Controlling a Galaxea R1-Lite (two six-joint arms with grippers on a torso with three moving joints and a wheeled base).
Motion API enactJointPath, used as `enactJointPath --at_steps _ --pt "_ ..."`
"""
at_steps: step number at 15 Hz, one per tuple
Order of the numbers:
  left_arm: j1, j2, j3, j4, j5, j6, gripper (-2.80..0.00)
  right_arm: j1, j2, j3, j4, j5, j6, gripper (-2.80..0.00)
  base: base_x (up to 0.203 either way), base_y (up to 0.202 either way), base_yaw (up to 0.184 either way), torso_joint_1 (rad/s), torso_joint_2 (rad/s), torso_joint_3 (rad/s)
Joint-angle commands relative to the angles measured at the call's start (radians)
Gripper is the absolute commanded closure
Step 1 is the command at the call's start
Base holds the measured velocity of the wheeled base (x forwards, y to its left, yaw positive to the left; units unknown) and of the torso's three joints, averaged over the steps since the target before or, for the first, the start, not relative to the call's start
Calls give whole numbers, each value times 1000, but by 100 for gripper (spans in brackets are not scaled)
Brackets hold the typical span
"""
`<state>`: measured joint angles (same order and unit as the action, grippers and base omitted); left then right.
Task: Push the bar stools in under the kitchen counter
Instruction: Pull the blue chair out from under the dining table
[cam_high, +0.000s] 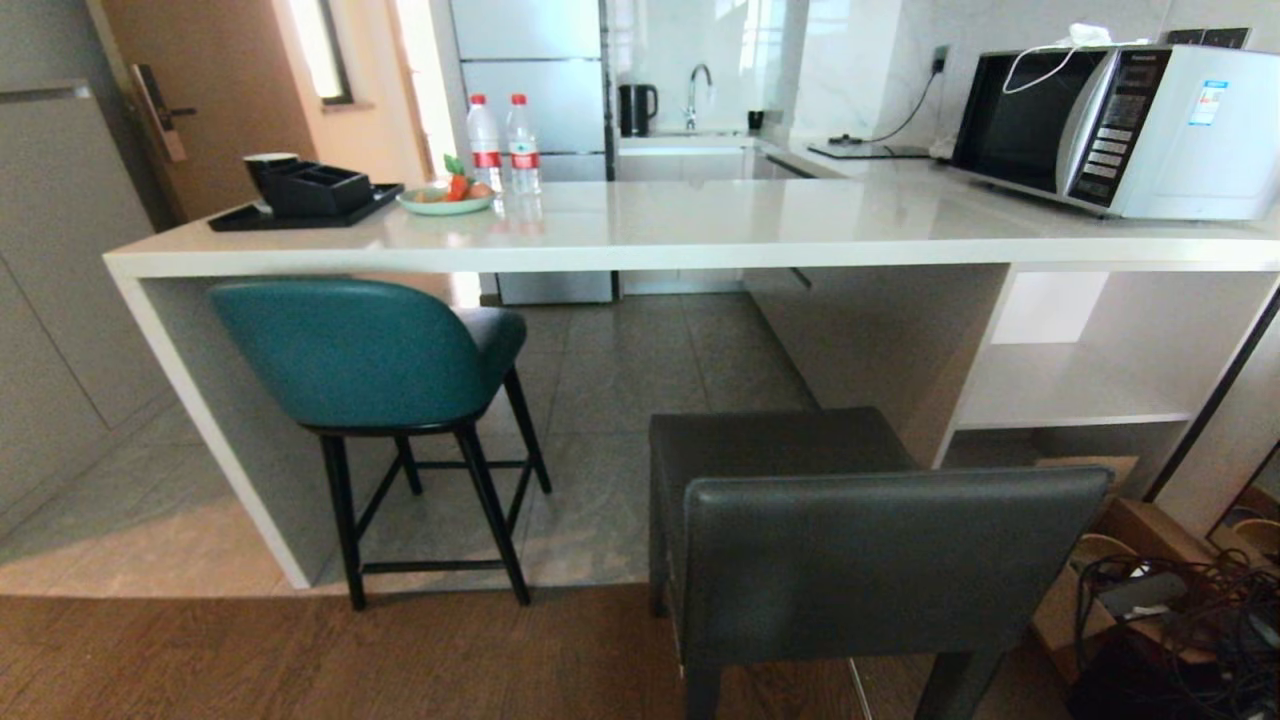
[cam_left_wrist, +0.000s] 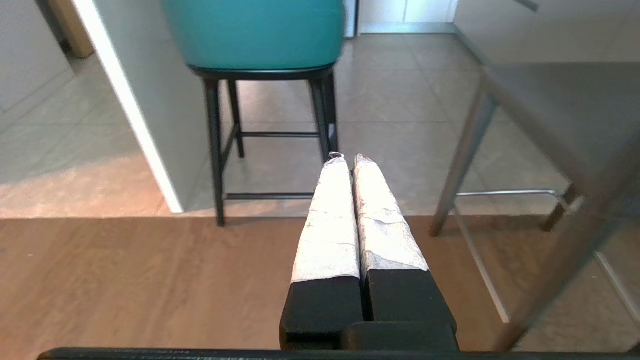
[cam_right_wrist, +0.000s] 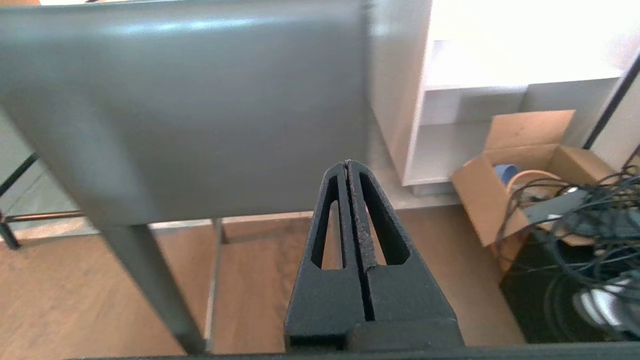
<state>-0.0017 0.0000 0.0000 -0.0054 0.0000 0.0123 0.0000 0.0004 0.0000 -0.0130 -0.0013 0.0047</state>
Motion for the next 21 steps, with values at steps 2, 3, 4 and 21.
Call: enactJointPath --at_steps 2,3,4,21 --pt "2 0 0 2 0 2 0 0 1 5 -1 0 0 0 0 197 0 0 2 0" --pt "2 0 0 2 0 2 0 0 1 5 -1 0 0 0 0 199 1 2 2 2" --pt "2 0 0 1 0 1 0 0 1 5 -1 0 0 0 0 197 -1 0 0 4" --pt "2 0 2 -1 0 -2 0 0 1 5 -1 0 0 0 0 197 -2 2 2 2"
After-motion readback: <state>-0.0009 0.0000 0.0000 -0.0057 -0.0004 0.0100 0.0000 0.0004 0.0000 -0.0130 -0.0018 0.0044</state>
